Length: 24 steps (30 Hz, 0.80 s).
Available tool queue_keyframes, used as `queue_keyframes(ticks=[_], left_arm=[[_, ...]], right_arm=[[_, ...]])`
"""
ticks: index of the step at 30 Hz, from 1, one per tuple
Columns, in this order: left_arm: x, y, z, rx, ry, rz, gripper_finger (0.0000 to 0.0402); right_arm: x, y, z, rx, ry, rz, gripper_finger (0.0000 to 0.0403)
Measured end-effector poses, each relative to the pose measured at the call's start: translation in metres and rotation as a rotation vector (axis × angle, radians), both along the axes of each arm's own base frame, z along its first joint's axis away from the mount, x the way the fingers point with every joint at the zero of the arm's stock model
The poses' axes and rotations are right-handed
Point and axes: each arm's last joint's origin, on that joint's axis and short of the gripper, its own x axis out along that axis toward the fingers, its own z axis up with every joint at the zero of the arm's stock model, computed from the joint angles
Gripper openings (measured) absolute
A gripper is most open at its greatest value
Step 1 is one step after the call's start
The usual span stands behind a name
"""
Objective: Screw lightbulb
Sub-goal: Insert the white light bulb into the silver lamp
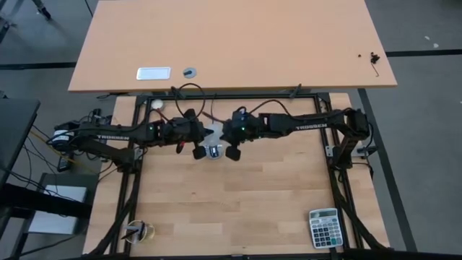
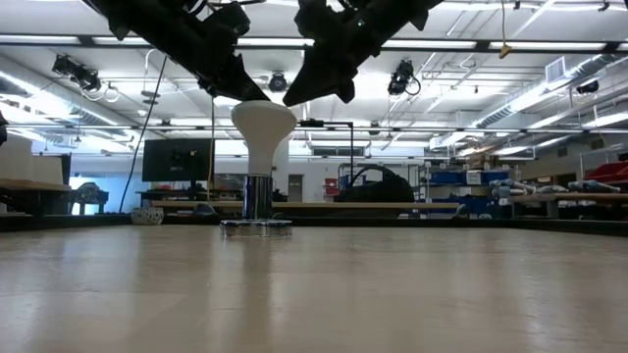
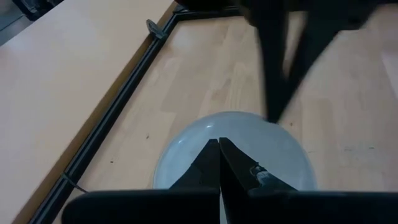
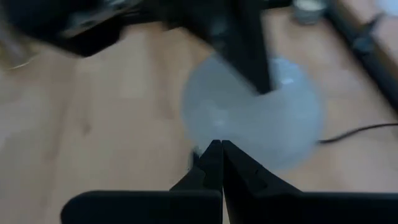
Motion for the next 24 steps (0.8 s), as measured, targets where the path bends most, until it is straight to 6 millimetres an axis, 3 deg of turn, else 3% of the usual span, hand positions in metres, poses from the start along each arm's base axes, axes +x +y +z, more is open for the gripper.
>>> queue_keyframes(ticks=[11, 24], left_arm=[[0.000, 0.000, 0.000, -0.003, -0.002, -0.006, 0.0000], [0.000, -0.001, 0.000, -0.007, 0.001, -0.011, 0.0000]], right_arm=[[-0.003, -0.029, 0.001, -0.037, -0.018, -0.097, 0.0009], [0.003, -0.021, -0.010, 0.023, 0.015, -0.044, 0.0009]])
